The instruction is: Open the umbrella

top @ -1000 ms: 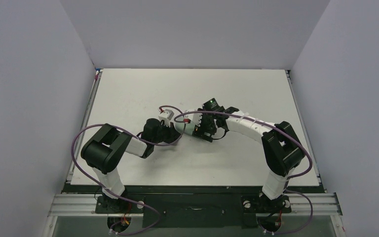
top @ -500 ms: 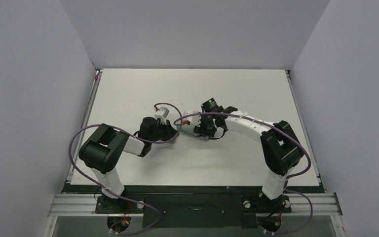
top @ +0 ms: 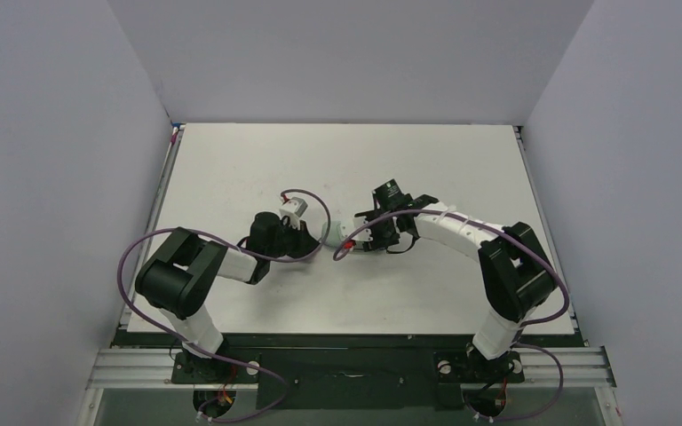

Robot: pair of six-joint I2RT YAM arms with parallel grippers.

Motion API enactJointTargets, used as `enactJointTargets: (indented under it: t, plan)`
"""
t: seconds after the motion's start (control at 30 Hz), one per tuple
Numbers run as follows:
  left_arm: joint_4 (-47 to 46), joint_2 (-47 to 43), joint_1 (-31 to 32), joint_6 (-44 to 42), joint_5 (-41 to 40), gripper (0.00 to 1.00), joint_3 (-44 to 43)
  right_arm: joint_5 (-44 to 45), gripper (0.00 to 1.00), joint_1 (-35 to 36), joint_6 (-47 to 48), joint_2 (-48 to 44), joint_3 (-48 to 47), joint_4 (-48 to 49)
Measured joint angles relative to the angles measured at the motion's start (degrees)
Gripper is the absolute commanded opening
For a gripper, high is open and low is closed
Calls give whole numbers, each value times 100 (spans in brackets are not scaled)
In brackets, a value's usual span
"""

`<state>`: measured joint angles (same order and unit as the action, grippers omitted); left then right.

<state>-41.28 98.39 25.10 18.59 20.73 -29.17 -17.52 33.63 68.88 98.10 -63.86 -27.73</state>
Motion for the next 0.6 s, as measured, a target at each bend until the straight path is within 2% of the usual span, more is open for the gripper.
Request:
enactJointTargets:
  t: [0.2,0.23,0.27,0.37,0.47,0.6]
  plan:
    - [131,0,37,-133,219,0,-2,9,26,4,1432,-4,13,-61]
    - [153,0,52,-146,249,0,-2,9,29,2,1652,7,7,-85]
    - [168,0,74,-160,271,0,-2,11,32,-9,1853,28,-13,-111]
    - [223,0,114,-164,319,0,-2,31,59,-24,2337,157,-151,-168]
    - [225,-2,118,-96,315,0,-2,2,77,-63,2474,289,-354,-299]
    - [164,-2,170,37,219,0,11,-212,83,-201,2085,302,-529,-481]
